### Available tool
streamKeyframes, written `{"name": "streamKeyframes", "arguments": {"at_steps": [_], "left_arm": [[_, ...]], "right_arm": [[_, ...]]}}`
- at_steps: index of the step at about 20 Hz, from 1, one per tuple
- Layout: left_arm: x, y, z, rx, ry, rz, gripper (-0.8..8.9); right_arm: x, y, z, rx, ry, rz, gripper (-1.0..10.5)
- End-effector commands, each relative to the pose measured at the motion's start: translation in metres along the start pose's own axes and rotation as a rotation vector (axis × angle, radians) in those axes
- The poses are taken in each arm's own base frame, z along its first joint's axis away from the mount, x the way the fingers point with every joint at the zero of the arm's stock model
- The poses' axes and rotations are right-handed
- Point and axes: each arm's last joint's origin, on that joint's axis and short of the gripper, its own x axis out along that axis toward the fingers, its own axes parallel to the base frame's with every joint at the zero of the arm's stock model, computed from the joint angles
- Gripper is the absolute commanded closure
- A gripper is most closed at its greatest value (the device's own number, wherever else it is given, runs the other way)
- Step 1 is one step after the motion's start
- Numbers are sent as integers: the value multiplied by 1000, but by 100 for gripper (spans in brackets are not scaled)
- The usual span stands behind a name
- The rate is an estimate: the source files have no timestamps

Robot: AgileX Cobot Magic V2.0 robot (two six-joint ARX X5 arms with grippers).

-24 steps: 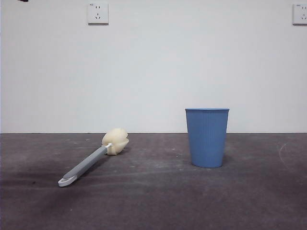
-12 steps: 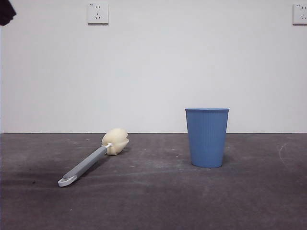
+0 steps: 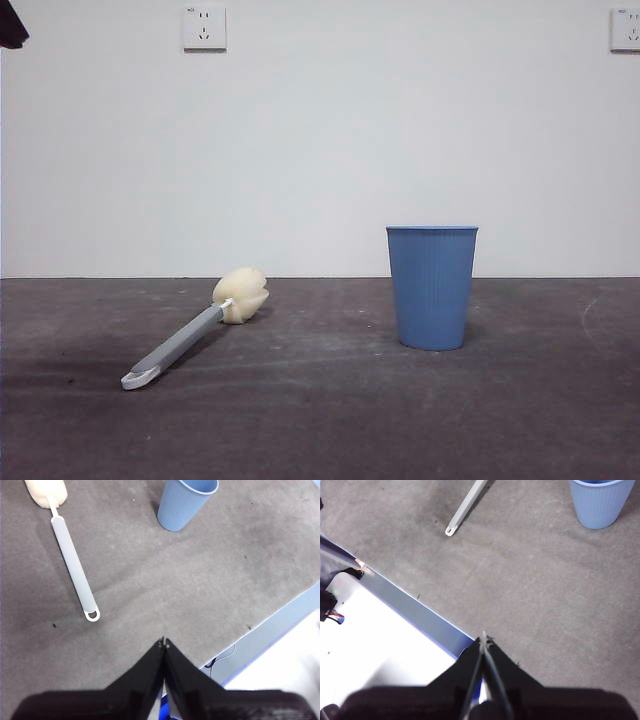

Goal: Pick up the cup brush,pick up the cup,insert the brush into the cup,clean the cup,put the cup brush back,put the cup back to the fixed position on the table

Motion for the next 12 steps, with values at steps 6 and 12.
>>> {"name": "streamKeyframes", "arguments": {"at_steps": [6,12], "left_arm": [[-6,2,4,161,-88,79,817],[-57,17,38,472,-660,383,817]], "right_arm": [[-1,1,1,-12,-8,-1,945],[-1,1,1,-12,-8,-1,945]]}}
